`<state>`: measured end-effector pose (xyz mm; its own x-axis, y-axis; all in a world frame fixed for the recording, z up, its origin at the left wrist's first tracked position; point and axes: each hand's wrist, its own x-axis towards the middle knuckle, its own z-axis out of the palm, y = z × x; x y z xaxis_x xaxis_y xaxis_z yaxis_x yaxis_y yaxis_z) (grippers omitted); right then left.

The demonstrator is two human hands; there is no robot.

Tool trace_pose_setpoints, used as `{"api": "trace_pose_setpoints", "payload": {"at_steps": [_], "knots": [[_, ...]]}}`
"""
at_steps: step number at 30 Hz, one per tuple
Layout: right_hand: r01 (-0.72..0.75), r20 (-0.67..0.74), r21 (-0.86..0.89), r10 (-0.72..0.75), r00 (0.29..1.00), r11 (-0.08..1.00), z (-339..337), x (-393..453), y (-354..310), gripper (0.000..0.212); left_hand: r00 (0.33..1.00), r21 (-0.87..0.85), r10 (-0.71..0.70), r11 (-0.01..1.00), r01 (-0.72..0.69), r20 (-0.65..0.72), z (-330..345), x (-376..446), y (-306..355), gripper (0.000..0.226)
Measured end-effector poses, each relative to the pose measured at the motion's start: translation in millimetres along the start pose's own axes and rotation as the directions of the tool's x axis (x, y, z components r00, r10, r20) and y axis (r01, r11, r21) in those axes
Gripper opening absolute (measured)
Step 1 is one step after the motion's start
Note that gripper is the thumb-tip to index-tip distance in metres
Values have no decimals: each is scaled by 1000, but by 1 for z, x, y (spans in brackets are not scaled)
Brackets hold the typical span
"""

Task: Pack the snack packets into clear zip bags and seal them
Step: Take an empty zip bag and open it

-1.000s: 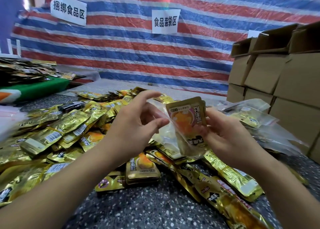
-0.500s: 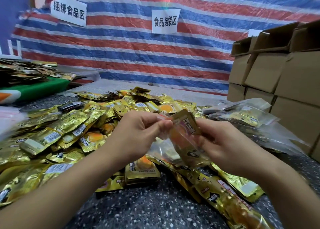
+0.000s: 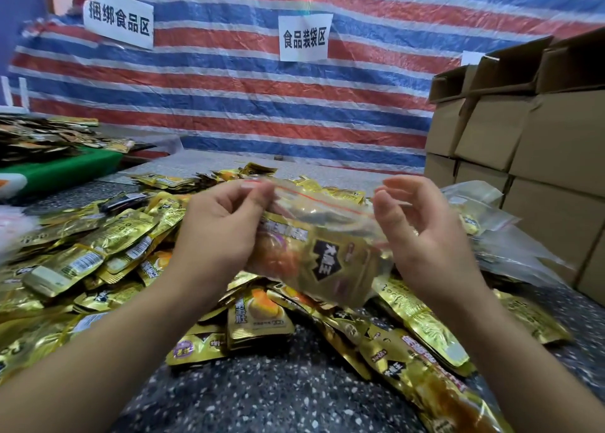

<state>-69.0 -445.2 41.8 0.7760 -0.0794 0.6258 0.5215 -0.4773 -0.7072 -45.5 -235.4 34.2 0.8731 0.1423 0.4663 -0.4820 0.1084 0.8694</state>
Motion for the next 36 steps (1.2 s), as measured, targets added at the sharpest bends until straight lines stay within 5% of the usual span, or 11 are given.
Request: {"api": "trace_pose_setpoints", "payload": {"at_steps": [3,5,9,16,20,23,30,36], "knots": [[-342,213,163,306,928,925,3,4,3,90,997,-107,-75,992,71,-34,-4,4,7,28],[-406,327,185,333,884,895,5,3,3,75,994,-119,-107,987,103,-26,-5,5,9,31],[-333,293,168,275,915,928,12,-3,3,31,989,-112,-148,982,149,15,-3,6,9,36],[-264,133,338,232,964,903,11,-3,-6,34,978,-184,-132,970,161,162,-2,6,2,29],[-394,125,454,381,916,799,8,1,-7,33,916,-23,-201,975,223,346,-1,1,-8,55],[-429,163,498,404,900,754,2,5,-2,31,857,144,-244,969,200,453,2,-5,-9,51],[-179,51,458,176,983,870,-3,9,-3,39,920,113,-71,993,29,387,0,-5,1,34],[-192,74,512,180,981,837,-6,9,-6,32,930,139,108,976,-166,352,-1,-2,2,34]]}}
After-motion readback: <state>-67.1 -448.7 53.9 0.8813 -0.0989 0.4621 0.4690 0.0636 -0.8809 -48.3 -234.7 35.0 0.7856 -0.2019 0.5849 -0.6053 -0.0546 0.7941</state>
